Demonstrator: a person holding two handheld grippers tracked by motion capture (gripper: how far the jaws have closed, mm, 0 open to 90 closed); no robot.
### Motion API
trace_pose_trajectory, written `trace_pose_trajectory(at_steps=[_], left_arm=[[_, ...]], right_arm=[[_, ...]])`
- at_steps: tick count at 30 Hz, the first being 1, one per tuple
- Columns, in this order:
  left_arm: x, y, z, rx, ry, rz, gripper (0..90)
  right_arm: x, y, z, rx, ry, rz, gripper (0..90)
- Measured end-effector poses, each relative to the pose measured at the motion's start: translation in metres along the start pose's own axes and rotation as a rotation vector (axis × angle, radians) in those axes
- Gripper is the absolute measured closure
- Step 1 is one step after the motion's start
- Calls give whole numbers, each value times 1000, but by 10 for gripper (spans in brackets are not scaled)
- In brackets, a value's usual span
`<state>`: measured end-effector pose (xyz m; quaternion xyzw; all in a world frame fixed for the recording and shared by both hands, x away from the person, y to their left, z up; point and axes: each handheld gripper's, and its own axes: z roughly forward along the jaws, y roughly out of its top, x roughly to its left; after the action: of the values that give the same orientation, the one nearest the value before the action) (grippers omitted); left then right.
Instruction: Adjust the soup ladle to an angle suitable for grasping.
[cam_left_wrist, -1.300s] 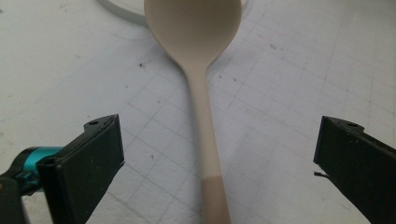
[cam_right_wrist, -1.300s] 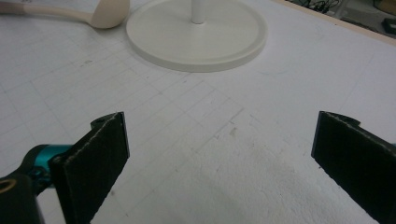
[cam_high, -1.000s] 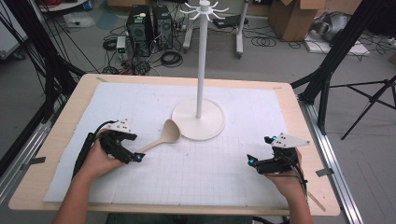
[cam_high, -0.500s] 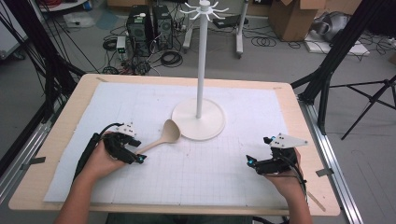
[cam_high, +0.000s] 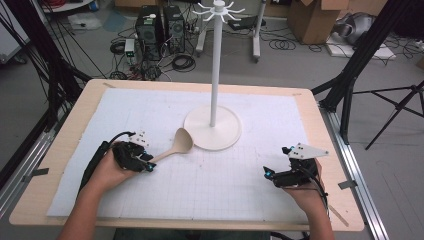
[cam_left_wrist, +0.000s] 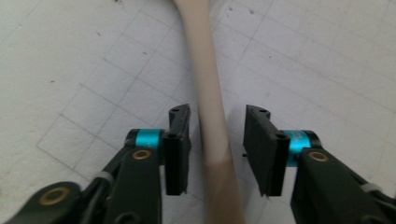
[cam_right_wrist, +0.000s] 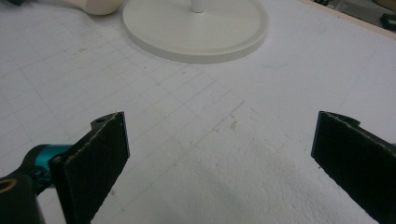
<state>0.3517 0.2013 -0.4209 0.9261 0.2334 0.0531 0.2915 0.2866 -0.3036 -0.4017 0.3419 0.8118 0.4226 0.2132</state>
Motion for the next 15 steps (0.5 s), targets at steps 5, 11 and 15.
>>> trace_pose_trajectory(at_steps=[5,11,15], left_arm=[[1,1,0,7,2,-6,742],[-1,5,0,42,10,-2,774],[0,4,0,35,-39,-3,776]], right_arm=[[1,0,0,8,-7,-3,28],[1,0,1,11,-9,-6,29],[0,0,0,10,-12,-9,29]])
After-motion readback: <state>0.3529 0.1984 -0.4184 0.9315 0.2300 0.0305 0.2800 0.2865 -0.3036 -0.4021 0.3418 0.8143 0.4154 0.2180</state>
